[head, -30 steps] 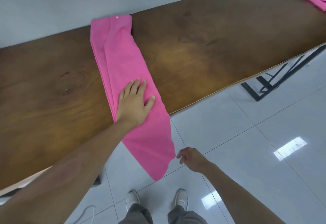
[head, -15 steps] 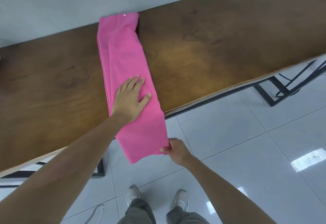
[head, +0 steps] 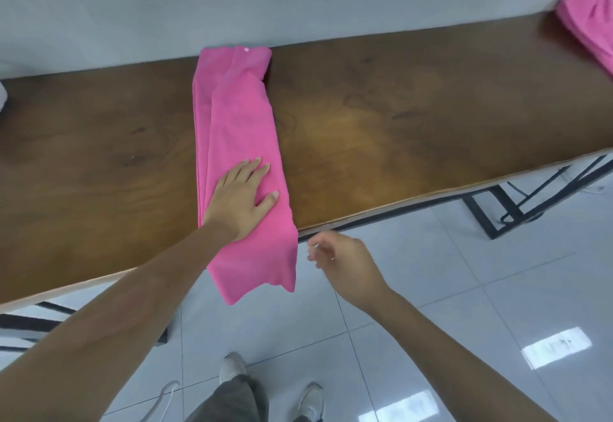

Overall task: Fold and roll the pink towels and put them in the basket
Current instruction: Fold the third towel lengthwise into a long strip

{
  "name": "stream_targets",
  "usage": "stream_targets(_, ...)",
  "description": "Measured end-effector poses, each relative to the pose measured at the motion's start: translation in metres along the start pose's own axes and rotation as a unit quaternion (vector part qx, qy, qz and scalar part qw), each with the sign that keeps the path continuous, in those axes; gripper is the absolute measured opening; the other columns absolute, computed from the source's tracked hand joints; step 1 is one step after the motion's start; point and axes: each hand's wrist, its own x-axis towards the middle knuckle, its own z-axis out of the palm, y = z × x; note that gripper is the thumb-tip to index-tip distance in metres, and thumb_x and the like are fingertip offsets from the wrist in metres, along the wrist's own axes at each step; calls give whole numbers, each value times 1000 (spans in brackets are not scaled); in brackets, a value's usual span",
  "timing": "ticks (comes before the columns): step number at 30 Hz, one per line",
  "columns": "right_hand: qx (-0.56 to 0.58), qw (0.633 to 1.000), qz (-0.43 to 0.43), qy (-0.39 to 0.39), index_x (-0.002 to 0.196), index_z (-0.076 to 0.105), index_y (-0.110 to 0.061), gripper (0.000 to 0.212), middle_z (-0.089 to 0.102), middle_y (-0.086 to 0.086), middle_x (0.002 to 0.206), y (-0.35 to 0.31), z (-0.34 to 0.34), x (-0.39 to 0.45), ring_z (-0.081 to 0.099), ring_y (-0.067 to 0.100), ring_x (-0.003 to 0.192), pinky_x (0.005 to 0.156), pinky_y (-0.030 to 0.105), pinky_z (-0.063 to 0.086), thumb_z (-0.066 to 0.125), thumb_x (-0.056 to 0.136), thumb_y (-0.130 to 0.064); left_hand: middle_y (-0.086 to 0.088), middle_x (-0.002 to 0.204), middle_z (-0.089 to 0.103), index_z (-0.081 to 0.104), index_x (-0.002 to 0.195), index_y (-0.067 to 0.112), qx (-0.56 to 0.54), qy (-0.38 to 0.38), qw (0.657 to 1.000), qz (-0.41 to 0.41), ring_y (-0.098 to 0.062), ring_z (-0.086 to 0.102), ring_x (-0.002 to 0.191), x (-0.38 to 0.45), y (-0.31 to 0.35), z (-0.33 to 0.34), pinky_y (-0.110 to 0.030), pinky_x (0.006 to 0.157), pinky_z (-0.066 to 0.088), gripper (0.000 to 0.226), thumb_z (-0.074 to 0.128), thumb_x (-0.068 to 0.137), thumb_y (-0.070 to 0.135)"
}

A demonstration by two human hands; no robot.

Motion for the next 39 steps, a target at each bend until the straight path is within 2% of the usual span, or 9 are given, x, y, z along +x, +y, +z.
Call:
stream_targets(4, 49, 998, -38, 34, 92, 67, -22, 14, 72, -10, 80, -37, -34, 27, 68, 11, 72, 72, 29, 55, 57, 97, -14, 7, 164, 23, 30, 156, 28, -40, -3, 999, -3, -17, 15, 152, 2, -3, 0, -39, 124, 12, 76, 24, 92, 68)
stream_targets(9, 25, 998, -13, 52, 94, 69, -18, 15, 74, -7, 79, -54, -50, 75, 70, 12, 67, 69, 20, 53, 55, 96, -11, 1, 137, 57, 61, 133, 19, -203, 62, 976, -43, -20, 49, 129, 25, -18, -8, -44, 114, 35, 49, 47, 94, 47)
stream_targets(12, 20, 998, 2, 52, 97, 68, -15, 15, 74, -4, 81, -60, -56, 101, 69, 14, 67, 66, 12, 49, 55, 97, -10, -2, 128, 60, 63, 126, 14, -199, 121, 972, -24, -20, 53, 121, 52, -39, -21, -38, 109, 39, 30, 55, 100, 25)
stream_targets(18, -27, 999, 10, 31, 101, 68, -14, 13, 74, 0, 84, -73, -62, 152, 70, 16, 67, 66, 12, 48, 57, 98, -9, -12, 121, 62, 64, 121, 5, -212, 165, 960, -74, -28, 57, 114, 139, -96, -52, -34, 103, 40, 27, 57, 99, 19)
stream_targets(21, -25, 999, 26, 38, 105, 68, -12, 15, 73, 4, 87, -82, -64, 179, 69, 19, 70, 65, 10, 47, 56, 98, -6, -16, 119, 64, 62, 120, 4, -236, 135, 954, -129, -32, 59, 112, 195, -124, -65, -37, 98, 44, 28, 56, 99, 22)
stream_targets(26, -33, 996, 53, 62, 107, 68, -14, 18, 74, 0, 87, -88, -62, 209, 69, 14, 69, 64, 11, 48, 55, 99, -7, -15, 111, 67, 63, 113, 1, -247, 15, 945, -212, -33, 61, 102, 274, -153, -70, -35, 84, 46, 38, 49, 102, 34)
stream_targets(30, -23, 993, 78, 81, 105, 69, -17, 15, 74, -2, 87, -90, -63, 223, 70, 11, 67, 65, 12, 49, 58, 98, -11, -16, 107, 66, 65, 109, -2, -235, -20, 945, -227, -30, 58, 91, 317, -156, -72, -31, 76, 38, 40, 46, 103, 33)
stream_targets(34, -23, 992, 87, 91, 104, 69, -19, 14, 75, -3, 86, -89, -69, 232, 70, 11, 67, 63, 11, 48, 59, 97, -11, -12, 90, 60, 63, 115, -5, -322, -27, 912, -254, -24, 57, 75, 351, -156, -73, -30, 65, 39, 40, 48, 104, 30)
stream_targets(39, -32, 991, 92, 88, 105, 69, -20, 16, 74, -3, 85, -86, -77, 252, 71, 9, 68, 65, 13, 49, 59, 97, -11, -2, 114, 54, 58, 130, 11, -434, -26, 859, -270, -21, 49, 103, 385, -152, -74, -27, 88, 36, 41, 49, 103, 41)
